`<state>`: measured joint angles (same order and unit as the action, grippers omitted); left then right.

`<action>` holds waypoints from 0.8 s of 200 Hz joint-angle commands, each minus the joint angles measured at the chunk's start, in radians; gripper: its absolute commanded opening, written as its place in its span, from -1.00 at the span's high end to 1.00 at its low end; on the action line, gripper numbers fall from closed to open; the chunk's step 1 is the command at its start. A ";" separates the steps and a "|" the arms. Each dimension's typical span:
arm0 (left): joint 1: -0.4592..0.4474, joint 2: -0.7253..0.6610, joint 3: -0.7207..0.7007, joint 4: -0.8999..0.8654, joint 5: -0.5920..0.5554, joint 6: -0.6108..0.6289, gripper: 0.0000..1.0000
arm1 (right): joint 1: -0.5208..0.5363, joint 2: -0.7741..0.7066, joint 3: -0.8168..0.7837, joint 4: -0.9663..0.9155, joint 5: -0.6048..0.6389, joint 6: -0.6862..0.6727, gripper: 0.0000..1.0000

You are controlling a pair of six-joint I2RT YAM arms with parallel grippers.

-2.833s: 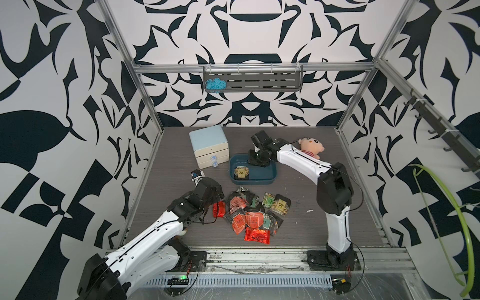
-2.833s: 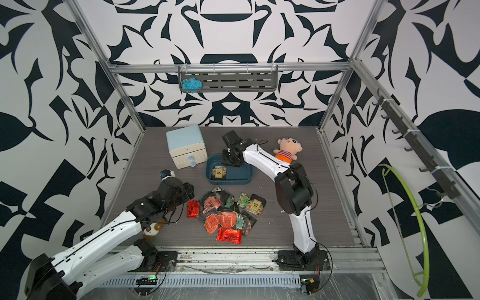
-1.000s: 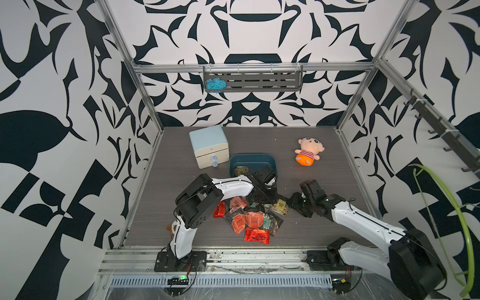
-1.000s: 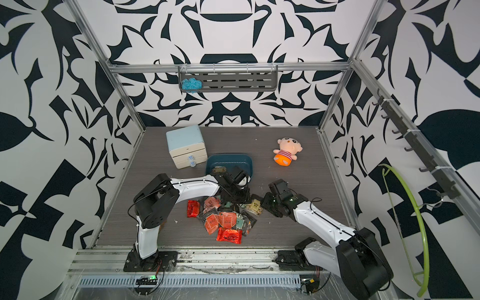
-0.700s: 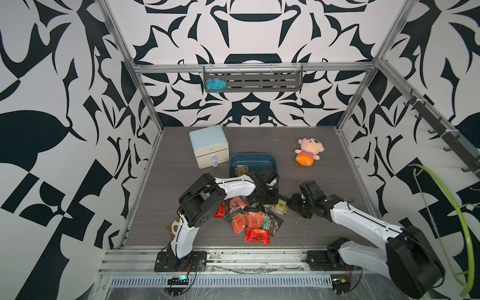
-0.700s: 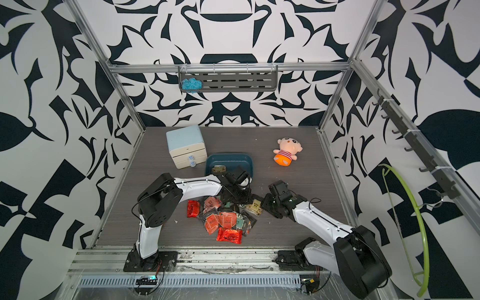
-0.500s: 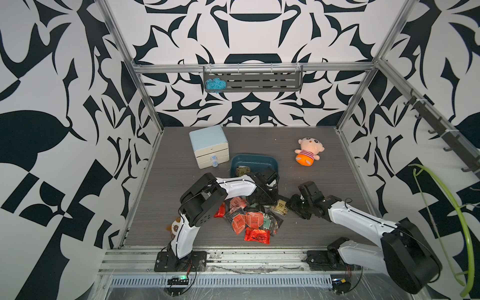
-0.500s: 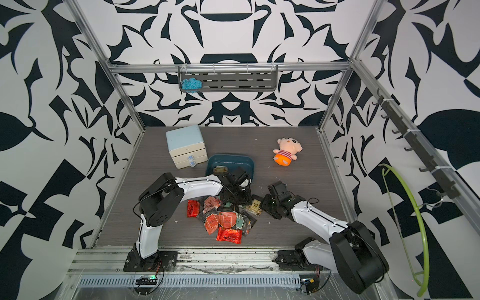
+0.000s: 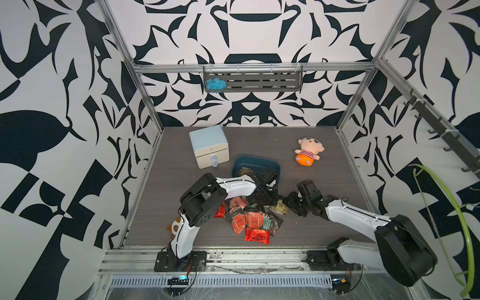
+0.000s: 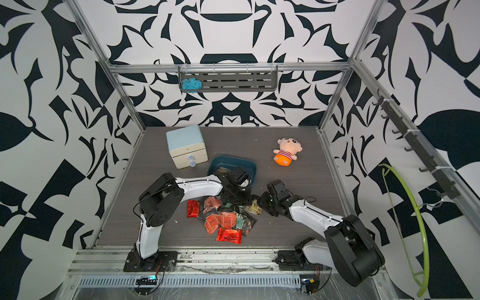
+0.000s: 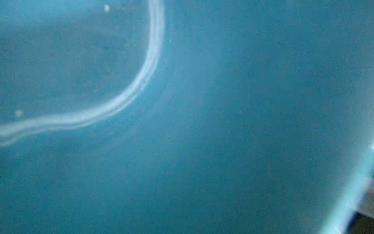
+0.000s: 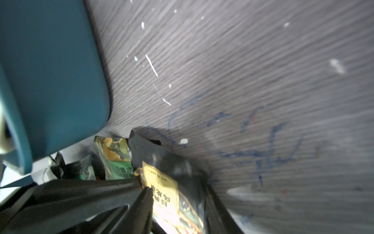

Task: Put the tea bags into the storage box
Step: Pick up the tea bag from the center of the board.

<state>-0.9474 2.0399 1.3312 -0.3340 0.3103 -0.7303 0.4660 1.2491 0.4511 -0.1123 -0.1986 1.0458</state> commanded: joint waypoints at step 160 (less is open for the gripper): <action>0.074 0.050 0.159 -0.054 -0.088 0.038 0.62 | 0.009 -0.116 0.054 -0.220 0.133 -0.062 1.00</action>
<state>-0.8989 2.0476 1.4384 -0.3817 0.2226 -0.7124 0.4713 1.1687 0.4580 -0.2516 -0.1211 1.0134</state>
